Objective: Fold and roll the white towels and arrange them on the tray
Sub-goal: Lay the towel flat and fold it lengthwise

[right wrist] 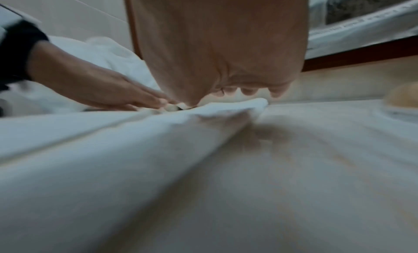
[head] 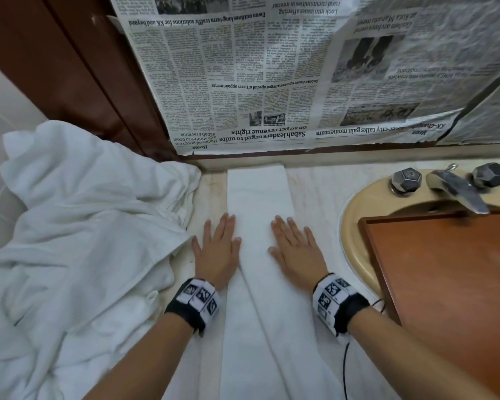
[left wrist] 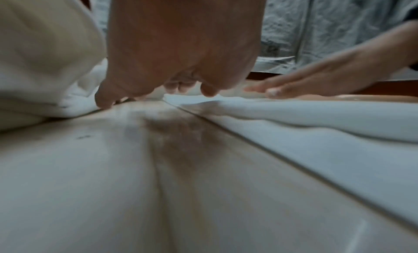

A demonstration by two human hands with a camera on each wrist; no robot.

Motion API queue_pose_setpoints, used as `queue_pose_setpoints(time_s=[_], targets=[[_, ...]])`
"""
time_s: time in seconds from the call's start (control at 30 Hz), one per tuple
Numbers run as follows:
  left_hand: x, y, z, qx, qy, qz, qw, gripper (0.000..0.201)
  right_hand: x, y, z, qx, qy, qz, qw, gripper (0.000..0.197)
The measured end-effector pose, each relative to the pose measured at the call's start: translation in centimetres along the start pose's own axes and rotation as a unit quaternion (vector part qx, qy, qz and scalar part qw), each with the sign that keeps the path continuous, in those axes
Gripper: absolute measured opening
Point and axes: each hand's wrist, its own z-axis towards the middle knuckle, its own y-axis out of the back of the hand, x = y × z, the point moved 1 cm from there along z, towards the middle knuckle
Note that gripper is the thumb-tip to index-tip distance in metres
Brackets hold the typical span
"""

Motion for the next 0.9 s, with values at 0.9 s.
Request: queue_pose_setpoints(time_s=[0.9], targets=[[1.7, -0.7, -6.0, 0.032, -0.200, -0.086, 0.975, 0.012, 7.7, -2.4, -12.4, -0.014, -0.177, 0.211, 0.961, 0.011]])
